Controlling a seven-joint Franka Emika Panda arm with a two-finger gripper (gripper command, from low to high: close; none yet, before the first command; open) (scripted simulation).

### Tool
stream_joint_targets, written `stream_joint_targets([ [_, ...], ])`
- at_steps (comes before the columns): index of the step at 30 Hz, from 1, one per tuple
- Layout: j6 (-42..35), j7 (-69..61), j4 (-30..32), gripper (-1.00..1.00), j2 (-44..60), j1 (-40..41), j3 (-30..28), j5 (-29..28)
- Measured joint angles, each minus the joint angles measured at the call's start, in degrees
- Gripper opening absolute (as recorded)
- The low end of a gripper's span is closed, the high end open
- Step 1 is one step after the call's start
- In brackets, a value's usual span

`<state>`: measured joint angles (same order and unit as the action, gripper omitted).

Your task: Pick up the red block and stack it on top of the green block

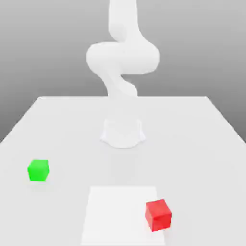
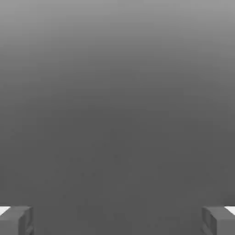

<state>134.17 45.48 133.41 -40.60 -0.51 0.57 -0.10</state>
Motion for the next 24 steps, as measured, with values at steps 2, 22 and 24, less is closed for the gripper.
stream_joint_targets([
  [2, 2.01, -0.31, 1.38, 0.0, 4.42, -0.39, 0.52, -0.06],
  [22, 20.97, -2.52, 14.35, 0.0, 46.06, -4.92, 5.0, -1.69],
  [24, 23.79, -2.2, 14.51, 0.0, 50.21, -5.33, 4.67, -2.33],
])
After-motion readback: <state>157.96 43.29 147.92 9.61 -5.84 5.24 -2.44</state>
